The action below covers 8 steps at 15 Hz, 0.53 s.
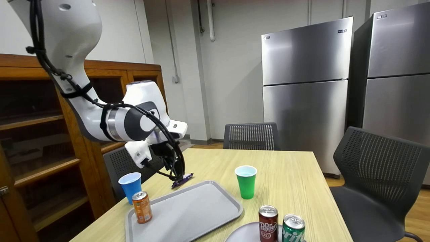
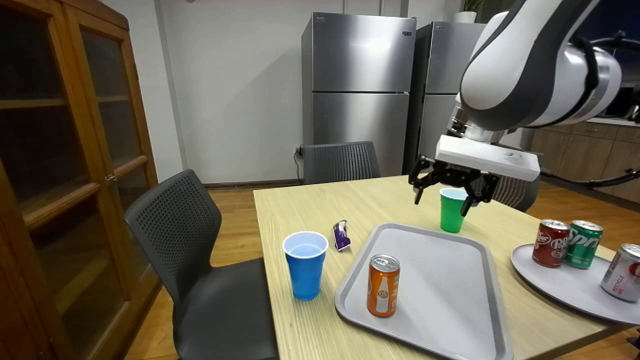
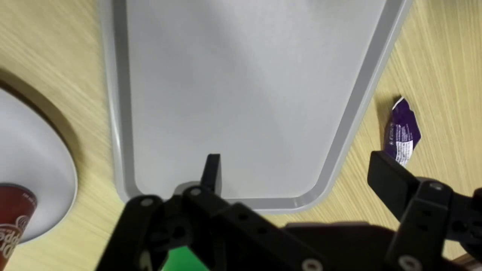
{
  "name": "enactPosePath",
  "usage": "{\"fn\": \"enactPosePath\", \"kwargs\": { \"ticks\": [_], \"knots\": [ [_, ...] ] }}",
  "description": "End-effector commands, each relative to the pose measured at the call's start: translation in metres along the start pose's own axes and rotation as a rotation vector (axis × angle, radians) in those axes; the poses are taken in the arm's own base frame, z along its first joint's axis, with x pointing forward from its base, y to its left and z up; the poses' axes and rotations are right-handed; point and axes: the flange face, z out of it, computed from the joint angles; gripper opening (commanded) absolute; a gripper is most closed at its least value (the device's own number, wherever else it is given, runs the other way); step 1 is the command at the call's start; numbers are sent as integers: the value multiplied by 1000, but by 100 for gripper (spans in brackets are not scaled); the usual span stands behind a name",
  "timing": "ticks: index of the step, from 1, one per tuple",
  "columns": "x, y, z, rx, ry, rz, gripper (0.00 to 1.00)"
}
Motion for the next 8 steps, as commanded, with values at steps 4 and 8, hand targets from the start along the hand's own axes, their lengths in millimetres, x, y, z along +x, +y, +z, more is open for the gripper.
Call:
{"fn": "enactPosePath", "kwargs": {
  "ticks": [4,8],
  "knots": [
    [21,66,-36,24,63,-89,100],
    [43,105,-48,47,70,-84,100]
  ]
}}
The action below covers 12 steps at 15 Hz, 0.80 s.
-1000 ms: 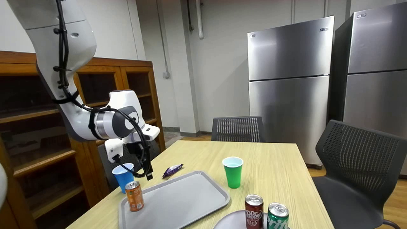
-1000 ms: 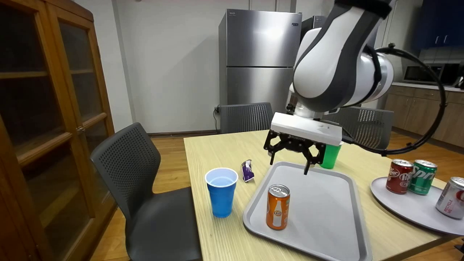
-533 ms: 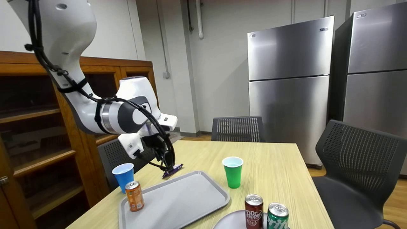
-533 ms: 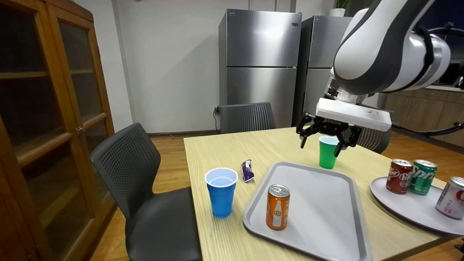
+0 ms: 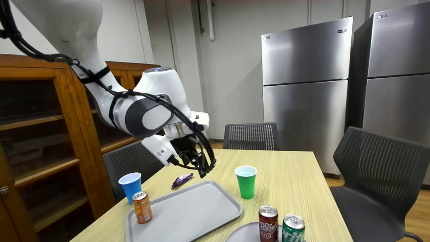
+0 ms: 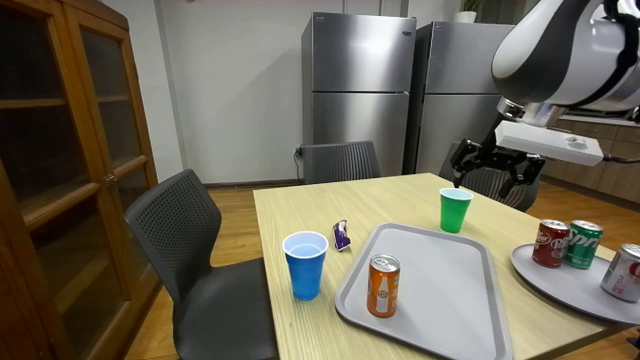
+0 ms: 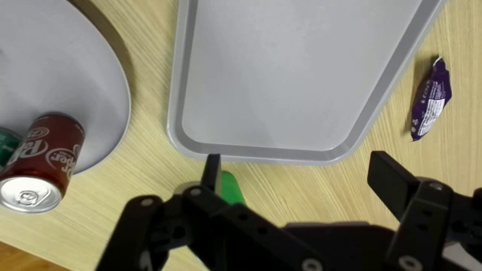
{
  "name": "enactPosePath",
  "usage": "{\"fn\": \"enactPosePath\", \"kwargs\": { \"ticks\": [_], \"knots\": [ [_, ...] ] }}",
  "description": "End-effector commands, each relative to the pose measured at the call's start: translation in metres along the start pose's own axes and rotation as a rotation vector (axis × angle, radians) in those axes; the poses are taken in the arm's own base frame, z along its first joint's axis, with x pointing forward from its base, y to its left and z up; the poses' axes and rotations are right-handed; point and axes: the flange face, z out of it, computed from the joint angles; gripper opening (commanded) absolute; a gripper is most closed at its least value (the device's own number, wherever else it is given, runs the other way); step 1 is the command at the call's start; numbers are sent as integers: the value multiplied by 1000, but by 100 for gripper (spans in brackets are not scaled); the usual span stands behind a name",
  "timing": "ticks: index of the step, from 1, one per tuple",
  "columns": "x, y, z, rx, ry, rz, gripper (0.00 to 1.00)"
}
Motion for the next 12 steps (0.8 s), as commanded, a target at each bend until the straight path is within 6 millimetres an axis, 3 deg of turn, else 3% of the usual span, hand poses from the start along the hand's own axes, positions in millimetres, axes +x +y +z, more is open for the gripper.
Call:
{"fn": "enactPosePath", "kwargs": {
  "ticks": [1,7,12],
  "knots": [
    [12,36,-17,22,5,-11,100],
    [31,103,-7,-29,-13,45,100],
    [43,143,10,-105,-25,126,100]
  ]
}}
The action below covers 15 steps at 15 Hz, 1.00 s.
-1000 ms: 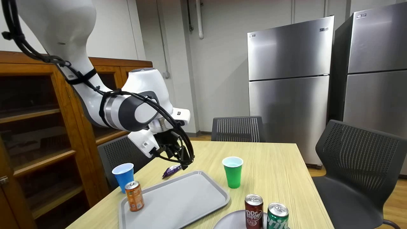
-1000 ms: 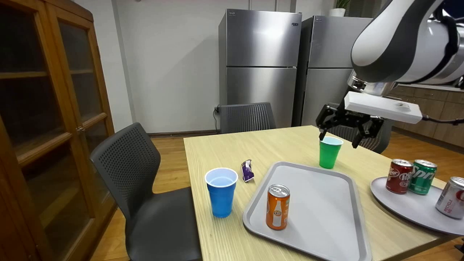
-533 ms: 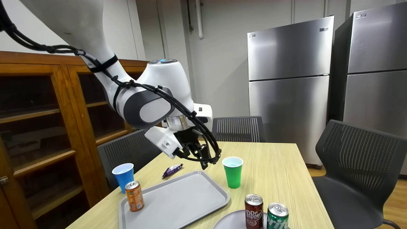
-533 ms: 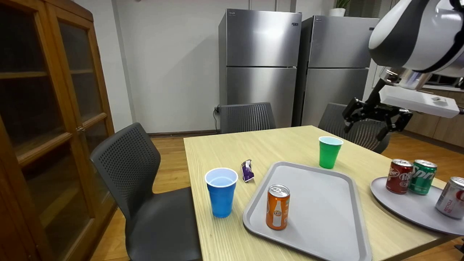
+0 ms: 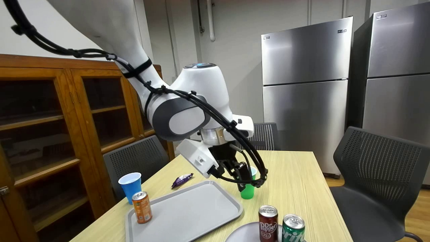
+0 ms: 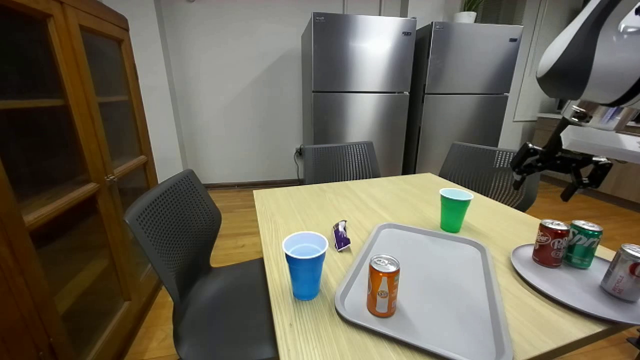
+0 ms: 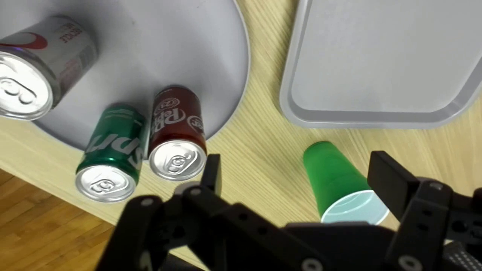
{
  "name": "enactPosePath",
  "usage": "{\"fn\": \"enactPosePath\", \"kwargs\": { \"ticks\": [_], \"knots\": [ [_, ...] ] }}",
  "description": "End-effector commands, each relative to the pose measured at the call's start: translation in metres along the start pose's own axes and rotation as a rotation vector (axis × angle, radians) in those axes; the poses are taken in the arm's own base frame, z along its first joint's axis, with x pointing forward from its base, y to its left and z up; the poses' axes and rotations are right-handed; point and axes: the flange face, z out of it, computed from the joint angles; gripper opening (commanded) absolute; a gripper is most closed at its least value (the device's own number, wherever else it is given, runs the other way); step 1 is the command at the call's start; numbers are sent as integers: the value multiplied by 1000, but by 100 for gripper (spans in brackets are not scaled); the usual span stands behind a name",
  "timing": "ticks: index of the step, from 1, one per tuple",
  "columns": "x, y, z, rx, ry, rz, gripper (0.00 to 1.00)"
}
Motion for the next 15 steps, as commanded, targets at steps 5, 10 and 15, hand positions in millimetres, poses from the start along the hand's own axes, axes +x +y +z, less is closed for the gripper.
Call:
{"fn": "enactPosePath", "kwargs": {
  "ticks": [5,10,15],
  "knots": [
    [26,44,41,-123,-53,79,100],
    [38,62,54,-200,-73,126,100],
    [43,61,59,-220,-102,164,100]
  ]
}}
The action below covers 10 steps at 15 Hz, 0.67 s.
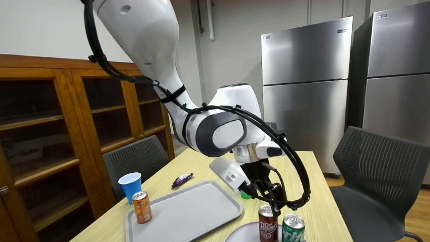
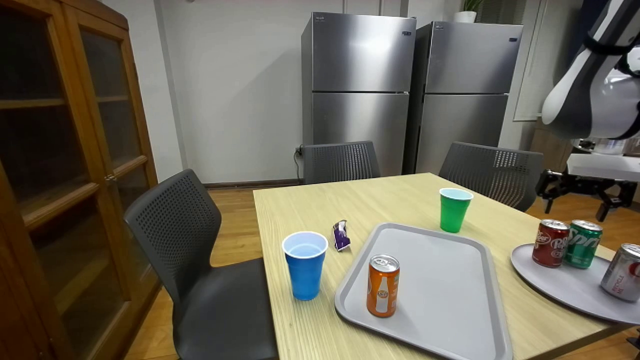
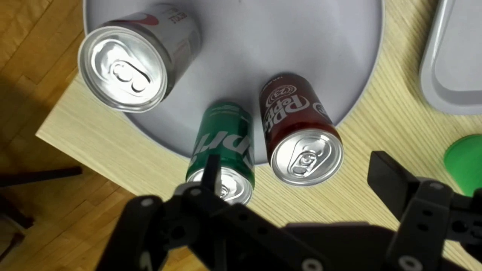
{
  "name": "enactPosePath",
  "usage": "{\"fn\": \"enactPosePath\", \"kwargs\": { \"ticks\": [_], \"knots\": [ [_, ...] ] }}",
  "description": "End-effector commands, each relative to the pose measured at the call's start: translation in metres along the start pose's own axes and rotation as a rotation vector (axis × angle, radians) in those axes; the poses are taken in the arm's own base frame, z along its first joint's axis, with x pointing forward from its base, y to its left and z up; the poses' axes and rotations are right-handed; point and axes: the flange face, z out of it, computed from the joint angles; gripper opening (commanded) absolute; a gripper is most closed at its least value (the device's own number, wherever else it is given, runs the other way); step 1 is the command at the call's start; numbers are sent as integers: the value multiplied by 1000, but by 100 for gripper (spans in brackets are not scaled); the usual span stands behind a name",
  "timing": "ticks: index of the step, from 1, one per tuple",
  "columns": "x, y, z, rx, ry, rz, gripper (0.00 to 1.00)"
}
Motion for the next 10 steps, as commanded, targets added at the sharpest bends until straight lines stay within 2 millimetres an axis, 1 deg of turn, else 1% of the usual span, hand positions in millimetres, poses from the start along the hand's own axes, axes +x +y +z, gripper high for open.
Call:
{"fn": "enactPosePath", "kwargs": {
  "ticks": [1,10],
  "knots": [
    [8,-9,2,-16,-40,40,100],
    [18,-31,22,-50,-70,203,100]
  ]
}}
